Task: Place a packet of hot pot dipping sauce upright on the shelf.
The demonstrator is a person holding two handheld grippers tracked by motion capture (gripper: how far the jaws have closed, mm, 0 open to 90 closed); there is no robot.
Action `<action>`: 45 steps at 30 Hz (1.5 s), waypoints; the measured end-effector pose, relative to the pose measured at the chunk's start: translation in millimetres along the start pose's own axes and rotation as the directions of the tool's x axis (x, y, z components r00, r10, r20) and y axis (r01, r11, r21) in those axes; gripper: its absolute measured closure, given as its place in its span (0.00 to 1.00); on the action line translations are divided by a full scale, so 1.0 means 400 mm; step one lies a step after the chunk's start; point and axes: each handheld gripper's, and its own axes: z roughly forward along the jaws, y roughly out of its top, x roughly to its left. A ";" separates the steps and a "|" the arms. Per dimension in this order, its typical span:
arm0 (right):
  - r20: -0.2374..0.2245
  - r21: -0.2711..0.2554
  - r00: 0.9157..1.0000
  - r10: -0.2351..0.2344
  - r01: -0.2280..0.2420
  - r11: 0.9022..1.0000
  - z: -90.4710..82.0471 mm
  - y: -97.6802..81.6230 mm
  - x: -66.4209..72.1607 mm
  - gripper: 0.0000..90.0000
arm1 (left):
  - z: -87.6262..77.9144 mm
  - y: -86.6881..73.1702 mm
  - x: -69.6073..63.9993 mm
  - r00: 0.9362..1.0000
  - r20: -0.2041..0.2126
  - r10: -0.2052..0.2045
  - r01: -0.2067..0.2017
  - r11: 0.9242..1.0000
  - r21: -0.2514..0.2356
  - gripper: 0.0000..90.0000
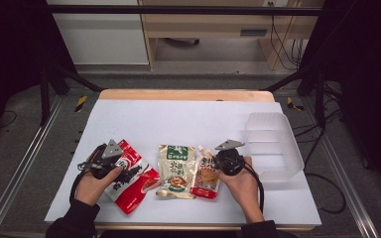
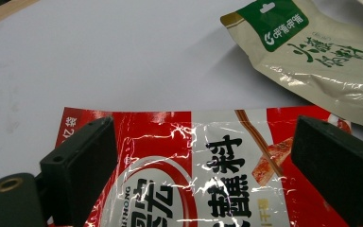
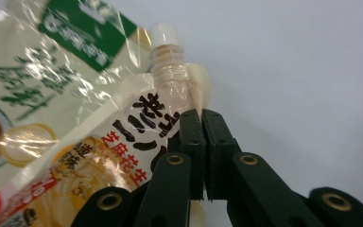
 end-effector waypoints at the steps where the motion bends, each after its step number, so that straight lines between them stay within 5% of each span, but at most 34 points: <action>1: -0.004 -0.040 1.000 -0.014 0.014 0.999 -0.031 0.016 0.002 0.99 | -0.002 0.002 0.000 1.000 0.005 0.000 0.000 1.000 -0.002 0.10; 8: -0.023 -0.145 0.996 -0.091 0.087 0.986 -0.128 0.067 0.022 1.00 | -0.025 0.024 -0.008 0.999 0.048 0.013 -0.013 1.000 0.008 0.11; 13: -0.063 -0.193 0.985 -0.159 0.145 0.970 -0.160 0.096 0.042 1.00 | -0.035 0.067 -0.037 0.995 0.079 0.067 -0.067 0.998 -0.002 0.12; 17: -0.084 -0.208 0.969 -0.232 0.211 0.955 -0.150 0.126 0.060 1.00 | -0.021 0.108 -0.055 0.988 0.106 0.114 -0.115 0.993 0.006 0.16; 21: -0.100 -0.223 0.963 -0.251 0.224 0.949 -0.148 0.146 0.063 1.00 | -0.015 0.137 -0.063 0.984 0.125 0.125 -0.125 0.992 -0.003 0.18; 24: -0.142 -0.250 0.949 -0.282 0.241 0.938 -0.142 0.168 0.079 1.00 | -0.013 0.183 -0.066 0.975 0.146 0.166 -0.168 0.986 0.005 0.22; 29: -0.192 -0.256 0.934 -0.302 0.249 0.934 -0.119 0.190 0.098 1.00 | -0.017 0.225 -0.053 0.970 0.172 0.173 -0.174 0.985 -0.009 0.30; 30: -0.196 -0.257 0.930 -0.310 0.256 0.932 -0.115 0.195 0.103 1.00 | -0.021 0.246 -0.046 0.964 0.179 0.198 -0.202 0.979 0.009 0.30; 45: -0.259 -0.283 0.889 -0.376 0.303 0.910 -0.103 0.241 0.165 1.00 | -0.049 0.306 -0.045 0.940 0.233 0.250 -0.259 0.966 0.007 0.45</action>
